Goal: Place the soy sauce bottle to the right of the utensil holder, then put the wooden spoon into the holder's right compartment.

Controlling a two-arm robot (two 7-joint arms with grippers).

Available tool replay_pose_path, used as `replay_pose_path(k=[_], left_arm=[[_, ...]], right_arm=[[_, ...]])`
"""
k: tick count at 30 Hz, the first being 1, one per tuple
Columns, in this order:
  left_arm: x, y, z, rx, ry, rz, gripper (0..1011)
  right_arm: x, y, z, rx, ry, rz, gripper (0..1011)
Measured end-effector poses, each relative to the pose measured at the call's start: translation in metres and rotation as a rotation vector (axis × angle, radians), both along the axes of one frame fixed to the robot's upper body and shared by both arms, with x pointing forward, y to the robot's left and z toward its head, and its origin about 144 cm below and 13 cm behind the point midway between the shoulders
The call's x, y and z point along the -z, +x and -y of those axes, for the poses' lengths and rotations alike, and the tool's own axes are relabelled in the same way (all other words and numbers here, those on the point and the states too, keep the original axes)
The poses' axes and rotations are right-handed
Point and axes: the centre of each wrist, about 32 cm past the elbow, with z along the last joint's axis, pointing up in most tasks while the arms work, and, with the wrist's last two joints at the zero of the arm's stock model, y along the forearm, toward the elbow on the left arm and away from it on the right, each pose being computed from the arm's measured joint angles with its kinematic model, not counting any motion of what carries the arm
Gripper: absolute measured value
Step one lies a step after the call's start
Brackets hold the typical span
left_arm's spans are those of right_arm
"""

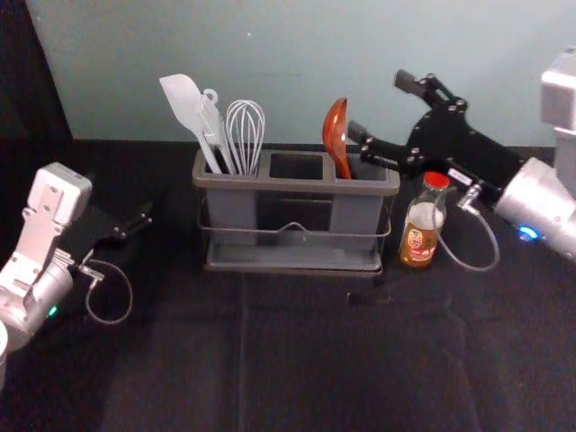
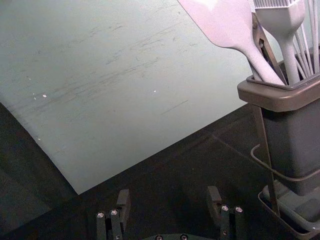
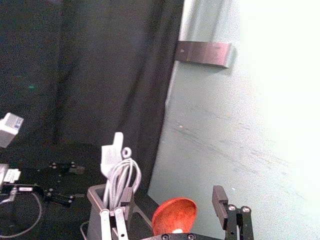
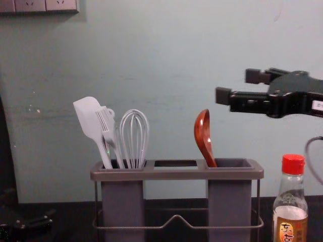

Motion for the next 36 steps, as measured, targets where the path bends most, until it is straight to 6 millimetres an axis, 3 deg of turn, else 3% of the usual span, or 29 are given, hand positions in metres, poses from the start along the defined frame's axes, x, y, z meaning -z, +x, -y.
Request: replay_pose_path(k=[11,18,25,36], left_arm=[[0.000,0.000,0.000,0.000,0.000,0.000,1005],[0.000,0.000,0.000,0.000,0.000,0.000,1005],[0.000,0.000,0.000,0.000,0.000,0.000,1005],[0.000,0.000,0.000,0.000,0.000,0.000,1005]], right_arm=[[0.010,-0.067,0.012,0.228,0.029,-0.013,1002],[0.043,-0.105,0.008,0.409,0.060,-0.017,1002],[0.072,-0.121,0.007,0.540,0.099,-0.023,1002],[0.110,-0.128,0.005,0.608,0.128,-0.128,1002]])
